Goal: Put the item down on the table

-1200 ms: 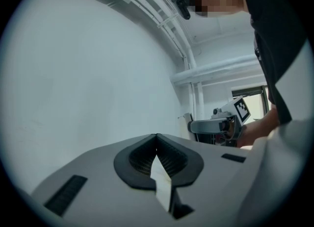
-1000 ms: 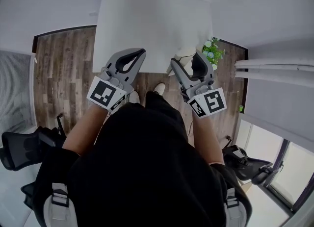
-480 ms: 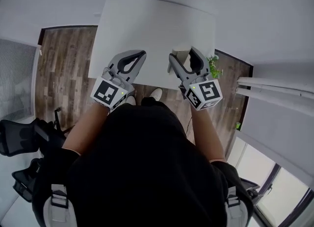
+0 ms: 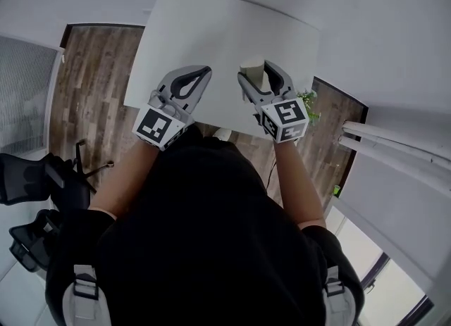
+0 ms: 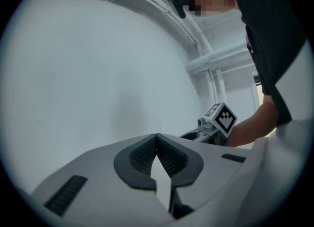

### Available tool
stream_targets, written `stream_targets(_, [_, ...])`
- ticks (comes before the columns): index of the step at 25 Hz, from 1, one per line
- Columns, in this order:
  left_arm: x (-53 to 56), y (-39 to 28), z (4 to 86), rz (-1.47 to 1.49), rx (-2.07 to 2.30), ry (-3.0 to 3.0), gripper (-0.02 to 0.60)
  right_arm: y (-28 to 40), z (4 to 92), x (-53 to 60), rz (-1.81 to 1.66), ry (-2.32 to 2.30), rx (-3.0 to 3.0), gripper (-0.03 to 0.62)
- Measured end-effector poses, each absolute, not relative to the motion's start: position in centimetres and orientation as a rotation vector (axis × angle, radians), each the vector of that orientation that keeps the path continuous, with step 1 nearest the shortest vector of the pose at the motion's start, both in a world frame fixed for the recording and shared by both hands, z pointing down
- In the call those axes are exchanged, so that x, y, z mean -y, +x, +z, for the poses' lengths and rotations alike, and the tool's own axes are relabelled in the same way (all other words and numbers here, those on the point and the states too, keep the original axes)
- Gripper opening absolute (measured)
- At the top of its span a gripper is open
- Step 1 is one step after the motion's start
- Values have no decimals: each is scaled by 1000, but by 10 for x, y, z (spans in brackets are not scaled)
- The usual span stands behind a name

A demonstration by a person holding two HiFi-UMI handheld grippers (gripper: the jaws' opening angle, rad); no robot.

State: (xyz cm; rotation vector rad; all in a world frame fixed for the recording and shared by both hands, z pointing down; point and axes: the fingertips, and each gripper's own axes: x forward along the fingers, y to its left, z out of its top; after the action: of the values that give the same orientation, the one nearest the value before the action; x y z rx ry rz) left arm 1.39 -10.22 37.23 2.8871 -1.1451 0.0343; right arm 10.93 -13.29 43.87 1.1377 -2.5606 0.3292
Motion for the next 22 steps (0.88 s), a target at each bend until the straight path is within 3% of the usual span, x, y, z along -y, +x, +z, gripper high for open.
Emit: stream_targets(22, [183, 8, 421, 43, 894, 2942, -6, 77, 569, 204, 446, 1038, 2231, 281])
